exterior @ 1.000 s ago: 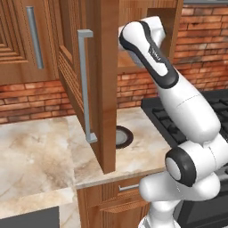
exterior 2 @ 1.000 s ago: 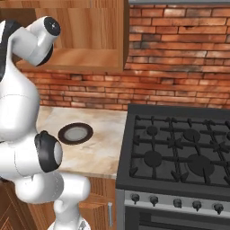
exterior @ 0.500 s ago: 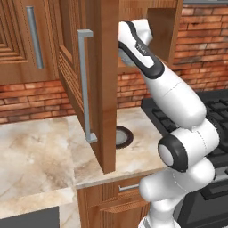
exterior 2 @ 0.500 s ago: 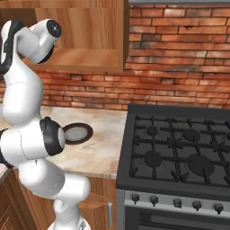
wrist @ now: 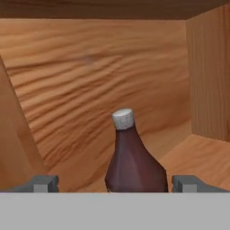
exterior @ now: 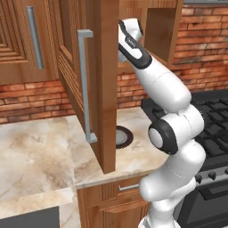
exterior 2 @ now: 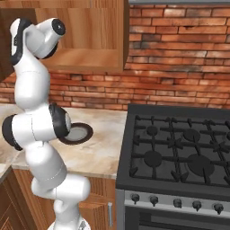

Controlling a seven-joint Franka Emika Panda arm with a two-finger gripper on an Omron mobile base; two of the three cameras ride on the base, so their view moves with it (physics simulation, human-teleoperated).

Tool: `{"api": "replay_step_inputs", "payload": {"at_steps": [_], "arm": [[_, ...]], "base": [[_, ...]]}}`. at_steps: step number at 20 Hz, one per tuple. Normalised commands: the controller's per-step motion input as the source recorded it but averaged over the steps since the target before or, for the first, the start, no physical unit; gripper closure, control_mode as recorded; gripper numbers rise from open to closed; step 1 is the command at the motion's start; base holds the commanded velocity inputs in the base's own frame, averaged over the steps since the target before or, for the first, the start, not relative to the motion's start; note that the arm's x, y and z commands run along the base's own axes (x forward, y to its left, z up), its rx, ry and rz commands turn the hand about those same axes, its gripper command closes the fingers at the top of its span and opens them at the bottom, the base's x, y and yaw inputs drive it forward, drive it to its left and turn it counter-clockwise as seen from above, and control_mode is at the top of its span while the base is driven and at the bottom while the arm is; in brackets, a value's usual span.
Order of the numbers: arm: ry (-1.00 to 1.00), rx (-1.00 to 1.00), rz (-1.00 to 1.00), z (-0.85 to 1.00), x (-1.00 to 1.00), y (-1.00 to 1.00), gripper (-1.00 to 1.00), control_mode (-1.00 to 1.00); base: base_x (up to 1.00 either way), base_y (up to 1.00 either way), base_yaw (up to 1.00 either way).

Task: Move the hot dog bun to the plate on the dining table and place the condiment next to that plate. Then navigate to the fridge and take the sausage and place it on the plate as well.

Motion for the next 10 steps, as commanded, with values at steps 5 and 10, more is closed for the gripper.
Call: {"api": "replay_step_inputs", "payload": {"at_steps": [5, 10], "arm": [[0.0, 0.0, 0.03, 0.01, 0.38, 0.09, -1.0, -1.0], [0.0, 0.0, 0.06, 0.0, 0.18, 0.13, -1.0, -1.0]], "base": [[0.0, 0.0, 0.0], [0.0, 0.0, 0.0]]}}
